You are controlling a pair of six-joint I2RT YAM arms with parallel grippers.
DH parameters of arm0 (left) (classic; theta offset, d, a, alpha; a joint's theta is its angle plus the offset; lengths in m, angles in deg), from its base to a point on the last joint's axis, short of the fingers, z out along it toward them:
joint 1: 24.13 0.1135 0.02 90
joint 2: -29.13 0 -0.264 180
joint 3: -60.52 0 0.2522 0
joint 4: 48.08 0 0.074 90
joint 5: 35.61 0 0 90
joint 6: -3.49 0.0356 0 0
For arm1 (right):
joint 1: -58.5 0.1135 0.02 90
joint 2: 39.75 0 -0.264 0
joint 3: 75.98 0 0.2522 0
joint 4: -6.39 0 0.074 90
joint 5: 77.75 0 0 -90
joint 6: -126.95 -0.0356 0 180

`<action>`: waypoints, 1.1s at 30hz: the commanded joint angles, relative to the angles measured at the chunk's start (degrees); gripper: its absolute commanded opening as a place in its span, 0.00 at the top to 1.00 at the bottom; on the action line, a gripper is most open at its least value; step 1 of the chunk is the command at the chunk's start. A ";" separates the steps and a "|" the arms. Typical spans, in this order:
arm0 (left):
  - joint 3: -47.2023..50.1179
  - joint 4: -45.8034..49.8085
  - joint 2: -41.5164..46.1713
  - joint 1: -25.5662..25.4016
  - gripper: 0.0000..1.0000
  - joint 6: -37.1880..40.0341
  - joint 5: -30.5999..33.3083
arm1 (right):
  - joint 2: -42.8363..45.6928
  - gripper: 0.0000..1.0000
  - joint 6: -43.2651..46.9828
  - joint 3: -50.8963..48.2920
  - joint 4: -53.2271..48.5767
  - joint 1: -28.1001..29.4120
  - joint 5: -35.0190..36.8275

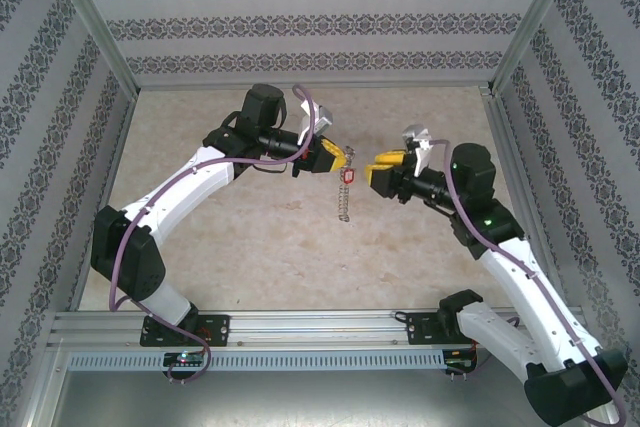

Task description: Put the keys on the keyring

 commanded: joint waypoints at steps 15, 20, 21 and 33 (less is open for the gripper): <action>-4.80 -2.02 1.19 0.51 1.00 -1.59 -8.17 | -1.18 0.43 -3.04 -7.32 14.86 2.08 -8.11; -4.77 -2.44 1.28 0.45 1.00 -2.08 -8.69 | -4.13 0.44 -2.64 -5.94 16.92 3.73 -7.97; -4.77 -2.52 1.27 0.44 1.00 -2.18 -8.95 | -4.91 0.44 -2.31 -5.49 17.08 4.02 -7.78; -4.81 -1.92 1.22 0.43 1.00 -1.52 -8.74 | -6.27 1.00 -1.86 -3.59 17.49 6.81 -10.58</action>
